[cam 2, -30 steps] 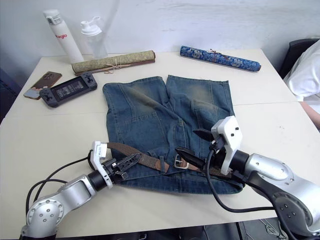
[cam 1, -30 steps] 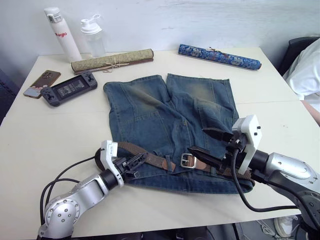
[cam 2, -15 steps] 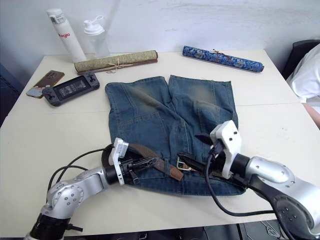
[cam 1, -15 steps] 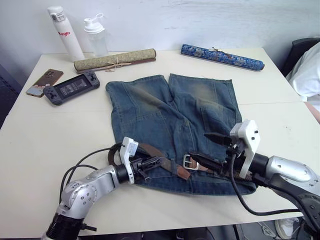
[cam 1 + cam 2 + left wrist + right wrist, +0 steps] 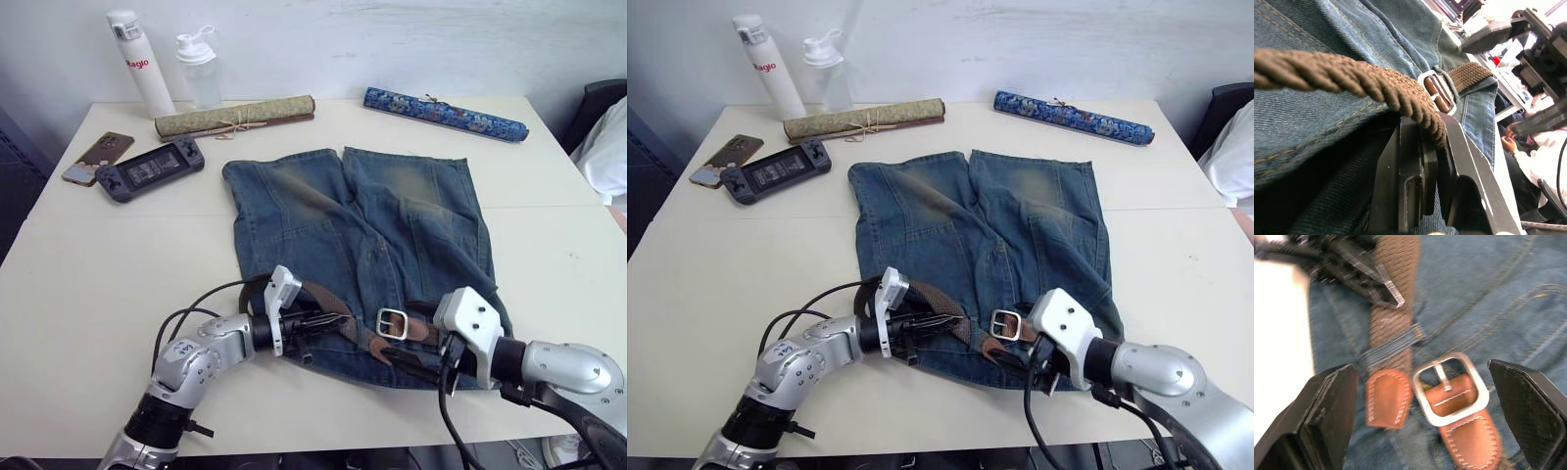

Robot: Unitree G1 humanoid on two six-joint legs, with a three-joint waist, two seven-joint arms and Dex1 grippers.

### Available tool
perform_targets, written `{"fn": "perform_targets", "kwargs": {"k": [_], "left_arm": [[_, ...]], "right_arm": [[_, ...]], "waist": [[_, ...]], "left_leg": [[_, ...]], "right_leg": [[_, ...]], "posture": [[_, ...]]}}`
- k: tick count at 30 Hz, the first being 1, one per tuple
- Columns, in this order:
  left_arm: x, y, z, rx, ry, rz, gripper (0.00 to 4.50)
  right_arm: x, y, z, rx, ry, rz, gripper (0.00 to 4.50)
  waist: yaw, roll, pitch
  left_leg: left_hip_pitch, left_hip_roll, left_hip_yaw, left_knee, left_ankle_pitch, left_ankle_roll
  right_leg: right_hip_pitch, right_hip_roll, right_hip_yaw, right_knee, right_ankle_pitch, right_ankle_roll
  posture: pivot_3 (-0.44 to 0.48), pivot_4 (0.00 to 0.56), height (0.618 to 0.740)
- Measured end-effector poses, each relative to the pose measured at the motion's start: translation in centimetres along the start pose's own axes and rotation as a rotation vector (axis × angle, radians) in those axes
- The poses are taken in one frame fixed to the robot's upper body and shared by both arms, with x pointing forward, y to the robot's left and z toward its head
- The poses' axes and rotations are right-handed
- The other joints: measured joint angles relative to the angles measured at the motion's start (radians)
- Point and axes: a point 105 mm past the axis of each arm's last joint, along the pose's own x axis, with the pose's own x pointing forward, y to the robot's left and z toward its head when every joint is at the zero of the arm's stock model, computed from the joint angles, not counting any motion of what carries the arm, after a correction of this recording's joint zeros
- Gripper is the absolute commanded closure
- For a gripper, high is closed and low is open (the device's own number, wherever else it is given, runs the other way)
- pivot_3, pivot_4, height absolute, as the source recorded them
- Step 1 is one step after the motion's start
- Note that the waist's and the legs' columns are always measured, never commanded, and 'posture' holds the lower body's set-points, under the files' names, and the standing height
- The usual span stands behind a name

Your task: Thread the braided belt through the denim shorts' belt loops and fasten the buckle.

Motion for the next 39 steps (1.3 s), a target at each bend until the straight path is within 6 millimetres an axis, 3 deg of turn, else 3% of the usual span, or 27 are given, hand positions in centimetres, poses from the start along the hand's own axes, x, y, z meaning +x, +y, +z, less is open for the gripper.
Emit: {"fn": "perform_targets", "kwargs": {"k": [6,11,18,32,35,39], "left_arm": [[0.0,0.1,0.1,-0.027,0.007,-0.017,4.5],[0.2,0.0,0.2,-0.051,0.009,-0.026,4.5],[0.0,0.1,0.1,-0.076,0.019,-0.024,4.5],[0.0,0.0,-0.1,-0.106,0.032,-0.03,4.5],[0.0,-0.1,-0.1,-0.108,0.033,-0.031,4.5],[0.0,-0.1,-0.1,-0.114,0.035,-0.036,4.5]], "right_arm": [[0.5,1.1,-1.8,-0.244,0.074,-0.05,0.02],[1.3,1.9,-1.4,-0.493,0.021,-0.155,0.02],[2.0,2.2,-2.0,-0.7,0.006,-0.271,0.02],[1.9,2.7,-2.8,-0.797,0.009,-0.385,0.02],[1.8,2.7,-2.8,-0.798,0.011,-0.393,0.8],[1.9,2.8,-3.5,-0.788,0.04,-0.385,2.48]], "waist": [[-0.002,0.0,0.0],[-0.001,0.0,0.0],[-0.003,0.0,0.0],[-0.003,-0.001,-0.001],[-0.003,-0.001,-0.001],[-0.003,-0.001,-0.001]], "left_leg": [[0.0,0.0,0.0,0.001,0.0,0.0],[0.001,0.0,0.0,0.001,0.001,-0.002],[0.002,0.0,0.001,0.001,0.002,-0.003],[0.005,0.0,0.0,0.001,0.002,-0.003],[0.005,0.0,0.0,0.001,0.002,-0.003],[0.005,0.0,0.0,0.001,0.002,-0.003]], "right_leg": [[0.001,0.0,0.0,0.0,0.001,0.001],[0.001,0.001,0.0,0.0,0.001,0.001],[0.001,0.001,0.0,0.001,0.001,0.001],[0.005,0.001,0.0,0.001,0.001,0.001],[0.005,0.001,0.0,0.001,0.001,0.001],[0.005,0.001,0.0,0.001,0.001,0.001]], "posture": [[0.0,0.15,0.737],[0.0,0.15,0.737],[0.0,0.15,0.737],[0.0,0.15,0.737],[0.0,0.15,0.737],[0.0,0.15,0.737]]}}
